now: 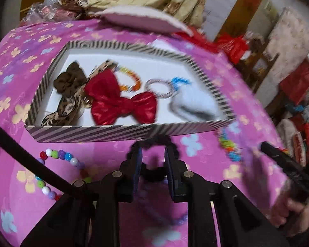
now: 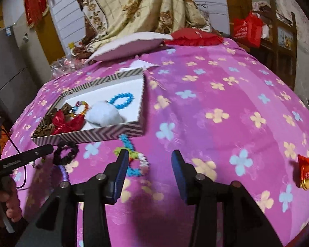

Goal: Organize jewelry
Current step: 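Grasp the black scrunchie with the left gripper while the right gripper grasps the green-blue beaded bracelet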

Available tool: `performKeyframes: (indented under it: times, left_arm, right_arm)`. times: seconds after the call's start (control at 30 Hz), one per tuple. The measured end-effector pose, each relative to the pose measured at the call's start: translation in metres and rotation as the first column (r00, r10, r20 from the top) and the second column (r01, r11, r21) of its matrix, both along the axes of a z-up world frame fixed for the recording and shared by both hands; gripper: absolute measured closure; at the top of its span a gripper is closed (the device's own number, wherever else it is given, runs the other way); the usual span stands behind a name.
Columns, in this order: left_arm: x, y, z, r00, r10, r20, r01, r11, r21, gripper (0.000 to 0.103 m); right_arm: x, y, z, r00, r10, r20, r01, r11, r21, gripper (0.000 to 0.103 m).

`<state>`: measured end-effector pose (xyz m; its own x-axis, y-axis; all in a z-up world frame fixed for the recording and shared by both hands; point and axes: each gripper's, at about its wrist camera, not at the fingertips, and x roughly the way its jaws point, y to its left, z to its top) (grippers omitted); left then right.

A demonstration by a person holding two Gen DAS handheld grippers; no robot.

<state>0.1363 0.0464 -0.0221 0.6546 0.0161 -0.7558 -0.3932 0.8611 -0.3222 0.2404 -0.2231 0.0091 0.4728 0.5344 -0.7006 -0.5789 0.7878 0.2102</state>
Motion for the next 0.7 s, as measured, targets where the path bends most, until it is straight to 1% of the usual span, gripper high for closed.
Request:
performKeyframes:
  times: [0.07,0.1,0.23,0.33,0.37,0.43,0.5,0.53,0.57,0.6,0.63,0.7]
  left_arm:
    - [0.004,0.005,-0.01,0.999,0.018,-0.036,-0.019,1.0,-0.024,0.092]
    - [0.005,0.005,-0.013,0.999,0.015,-0.046,-0.016,1.0,-0.022,0.092]
    - [0.005,0.0,-0.013,0.999,0.009,-0.051,-0.009,1.0,0.015,0.092]
    - [0.001,-0.003,-0.014,0.997,0.023,-0.073,-0.019,0.998,0.053,0.103]
    - [-0.001,-0.003,-0.014,0.997,0.023,-0.071,-0.02,0.999,0.048,0.103]
    - [-0.005,-0.003,-0.01,0.998,0.026,-0.053,-0.023,0.999,0.046,0.103]
    - [-0.008,-0.005,-0.005,0.999,0.02,-0.029,-0.018,0.998,0.068,0.103]
    - [-0.01,-0.006,0.0,1.0,0.02,-0.007,-0.02,0.996,0.083,0.103]
    - [-0.012,-0.006,0.004,1.0,0.022,0.01,-0.023,0.996,0.09,0.103]
    - [-0.014,-0.006,0.008,0.999,0.018,0.034,-0.021,0.996,0.087,0.103]
    - [-0.015,-0.005,0.011,0.998,0.015,0.056,-0.02,0.997,0.075,0.103]
    - [-0.019,-0.004,0.018,0.995,0.013,0.101,-0.019,0.998,0.061,0.103]
  right_arm:
    - [0.004,-0.001,-0.002,1.0,-0.01,-0.007,0.01,1.0,-0.004,0.058]
    - [0.006,-0.001,-0.002,1.0,-0.009,-0.011,0.009,1.0,-0.001,0.058]
    - [0.008,0.005,-0.005,1.0,-0.01,-0.025,0.009,1.0,-0.015,0.058]
    - [0.006,0.009,-0.009,0.999,0.007,-0.033,-0.008,1.0,-0.027,0.058]
    - [0.006,0.011,-0.01,0.999,0.018,-0.037,-0.019,0.999,-0.03,0.058]
    - [0.006,0.013,-0.013,0.998,0.039,-0.051,-0.041,0.999,-0.036,0.058]
    - [0.004,0.02,-0.02,0.99,0.106,-0.095,-0.11,0.993,-0.035,0.058]
    - [0.002,0.026,-0.024,0.982,0.152,-0.114,-0.159,0.986,-0.054,0.058]
    - [-0.002,0.034,-0.028,0.977,0.189,-0.102,-0.2,0.973,-0.112,0.058]
    - [-0.004,0.036,-0.029,0.977,0.195,-0.082,-0.205,0.968,-0.142,0.058]
    - [-0.005,0.04,-0.029,0.976,0.209,-0.068,-0.218,0.963,-0.158,0.058]
    - [-0.002,0.045,-0.03,0.97,0.23,-0.072,-0.238,0.962,-0.137,0.058]
